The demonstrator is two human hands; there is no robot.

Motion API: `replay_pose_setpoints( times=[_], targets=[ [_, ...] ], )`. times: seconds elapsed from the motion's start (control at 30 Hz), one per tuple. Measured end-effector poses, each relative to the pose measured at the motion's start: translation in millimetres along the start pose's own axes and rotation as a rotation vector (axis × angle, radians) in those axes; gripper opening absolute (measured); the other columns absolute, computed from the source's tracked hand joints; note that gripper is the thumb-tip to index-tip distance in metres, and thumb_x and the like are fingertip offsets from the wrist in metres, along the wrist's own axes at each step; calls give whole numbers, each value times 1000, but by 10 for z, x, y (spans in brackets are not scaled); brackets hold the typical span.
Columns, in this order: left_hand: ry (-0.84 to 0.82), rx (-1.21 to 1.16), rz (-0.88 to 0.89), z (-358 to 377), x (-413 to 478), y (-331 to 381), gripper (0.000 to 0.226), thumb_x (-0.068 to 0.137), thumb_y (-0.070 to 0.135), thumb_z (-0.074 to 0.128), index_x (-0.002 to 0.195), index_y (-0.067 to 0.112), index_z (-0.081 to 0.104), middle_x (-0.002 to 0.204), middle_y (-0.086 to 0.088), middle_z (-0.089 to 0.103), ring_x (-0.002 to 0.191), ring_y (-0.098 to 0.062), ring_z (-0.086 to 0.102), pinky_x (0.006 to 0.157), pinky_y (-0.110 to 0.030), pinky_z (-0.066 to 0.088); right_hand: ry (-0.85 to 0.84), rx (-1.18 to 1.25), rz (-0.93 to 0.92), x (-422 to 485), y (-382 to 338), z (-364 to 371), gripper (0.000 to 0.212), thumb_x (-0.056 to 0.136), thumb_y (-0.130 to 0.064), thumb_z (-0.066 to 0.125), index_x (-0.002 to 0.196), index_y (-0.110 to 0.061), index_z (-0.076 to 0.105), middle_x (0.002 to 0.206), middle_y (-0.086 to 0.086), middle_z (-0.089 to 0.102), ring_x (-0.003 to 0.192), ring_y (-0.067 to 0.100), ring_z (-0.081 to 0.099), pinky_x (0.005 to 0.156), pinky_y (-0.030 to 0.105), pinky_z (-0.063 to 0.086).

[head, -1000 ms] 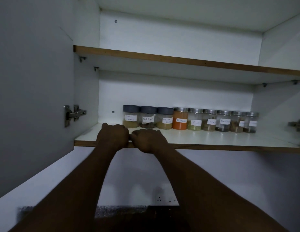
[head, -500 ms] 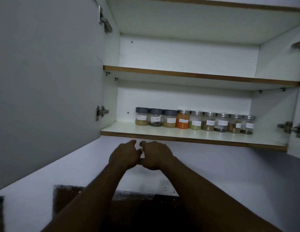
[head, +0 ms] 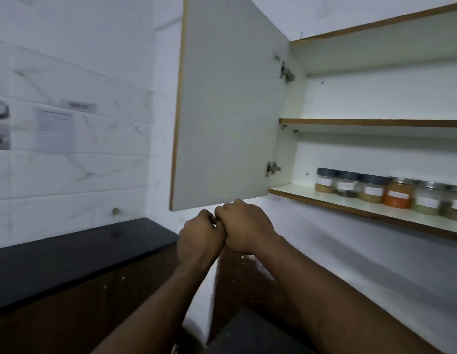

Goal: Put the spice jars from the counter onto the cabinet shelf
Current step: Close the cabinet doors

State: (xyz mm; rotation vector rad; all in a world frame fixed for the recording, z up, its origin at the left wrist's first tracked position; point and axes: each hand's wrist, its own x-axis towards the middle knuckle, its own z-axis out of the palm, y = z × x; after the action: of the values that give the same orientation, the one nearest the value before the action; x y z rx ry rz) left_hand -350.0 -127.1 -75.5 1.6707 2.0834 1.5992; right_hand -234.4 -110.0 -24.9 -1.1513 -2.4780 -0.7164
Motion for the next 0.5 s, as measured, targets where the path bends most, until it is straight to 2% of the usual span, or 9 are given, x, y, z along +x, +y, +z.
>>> replay_pose_setpoints(
  times=[0.1,0.17,0.23,0.3,0.33,0.4,0.5],
  targets=[
    [245,-16,29,-391,-44,-67,19,85,43,56,86,25,50,82,6,61,72,-15,56,56,-29,40,108,11,-72,104,-313,-167,44,76,-18,64,118,-25,52,110,-4,61,100,24,55,70,35,42],
    [371,-37,23,-521,10,-103,32,84,40,63,106,21,51,105,0,56,92,-18,52,65,-32,44,169,-16,-99,205,-449,-245,56,77,-21,69,130,-24,49,120,-1,59,106,25,54,76,37,45],
    [343,-59,-43,-604,157,-144,61,86,41,66,137,18,42,136,-10,45,119,-28,46,87,-42,51,154,-29,-79,309,-534,-296,74,77,-26,73,144,-26,41,136,3,52,117,28,51,87,41,48],
    [214,-186,-129,-658,356,-166,77,93,42,61,155,16,24,157,-14,30,140,-35,36,106,-50,43,89,-47,-48,399,-583,-338,87,79,-28,73,154,-30,28,147,5,44,126,31,46,95,46,47],
    [139,-249,-133,-658,457,-176,73,96,40,57,157,16,23,159,-14,31,142,-36,37,106,-49,43,67,-61,-43,441,-594,-354,89,81,-27,72,156,-32,24,150,5,42,128,32,45,97,47,46],
    [68,-309,-73,-581,598,-202,55,101,38,50,150,15,39,149,-13,50,130,-34,53,92,-41,48,62,-70,-31,495,-576,-387,90,82,-22,69,157,-31,21,152,6,41,129,32,47,96,48,47],
    [218,-291,-117,-480,653,-206,48,102,50,40,135,18,56,128,-8,66,109,-28,64,80,-37,45,195,-23,-23,487,-433,-447,69,92,-23,60,155,-25,30,147,6,49,119,31,56,89,45,52]
  ],
)
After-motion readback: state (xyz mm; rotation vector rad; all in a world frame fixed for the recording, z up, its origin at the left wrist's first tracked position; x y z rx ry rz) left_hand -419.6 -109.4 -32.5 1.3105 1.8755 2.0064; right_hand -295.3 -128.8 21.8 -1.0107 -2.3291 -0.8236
